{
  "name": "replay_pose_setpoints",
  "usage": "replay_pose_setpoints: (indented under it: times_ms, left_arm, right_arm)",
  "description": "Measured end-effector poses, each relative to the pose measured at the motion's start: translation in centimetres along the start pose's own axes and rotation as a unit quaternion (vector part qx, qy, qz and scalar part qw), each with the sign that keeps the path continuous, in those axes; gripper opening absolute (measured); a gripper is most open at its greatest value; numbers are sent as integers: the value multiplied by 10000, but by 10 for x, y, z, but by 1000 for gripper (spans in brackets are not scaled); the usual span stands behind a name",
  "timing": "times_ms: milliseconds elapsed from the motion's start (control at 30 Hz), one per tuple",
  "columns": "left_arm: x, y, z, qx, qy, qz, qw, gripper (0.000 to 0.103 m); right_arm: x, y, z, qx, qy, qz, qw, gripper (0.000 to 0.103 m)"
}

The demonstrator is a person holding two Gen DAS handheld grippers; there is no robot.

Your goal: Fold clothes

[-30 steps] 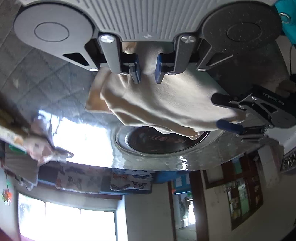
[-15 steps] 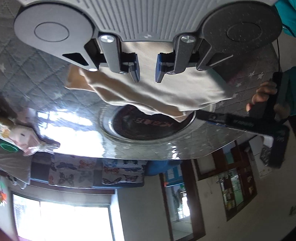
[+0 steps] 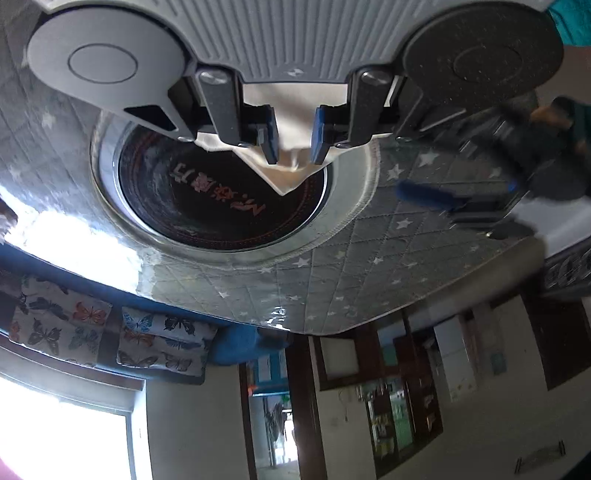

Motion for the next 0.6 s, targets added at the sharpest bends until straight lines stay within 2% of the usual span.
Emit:
replay_pose_setpoints:
  times_ms: [67, 133, 300, 433, 500, 567, 600]
  left_arm:
    - [-7, 0, -2, -82, -63, 42, 9999, 82]
    - [-11, 1, -3, -21, -47, 55, 10000, 80]
    - [-17, 0, -1, -240, -318, 71, 9992, 80]
    - [-18, -3, -9, -414, -288, 28, 9987, 80]
    - [-17, -3, -11, -420, -267, -25, 9988, 80]
    - [-15, -1, -9, -446, -325, -36, 9985, 79]
    - [-14, 0, -8, -455, -335, -23, 9984, 79]
  right_arm:
    - [8, 16, 1, -89, -338, 119, 9993, 18]
    - [14, 33, 3, 4, -564, 356, 9978, 19]
    - [20, 63, 9, 176, -1105, 817, 9904, 21]
    - [19, 77, 13, 278, -1386, 1100, 9838, 21]
    - [16, 81, 15, 279, -1472, 1139, 9821, 20]
    - [14, 84, 17, 263, -1570, 1125, 9808, 10]
    - [14, 84, 18, 261, -1569, 1103, 9811, 9]
Point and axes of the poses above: each gripper's, at about its wrist camera, not at the fingertips, and y roughly the way its jaws point, z to its left, x to its top, the point moved 3 cm from there along y, roughly the way its jaws point, and after that the axes turned 1 degree about z, right-handed, at the moved point
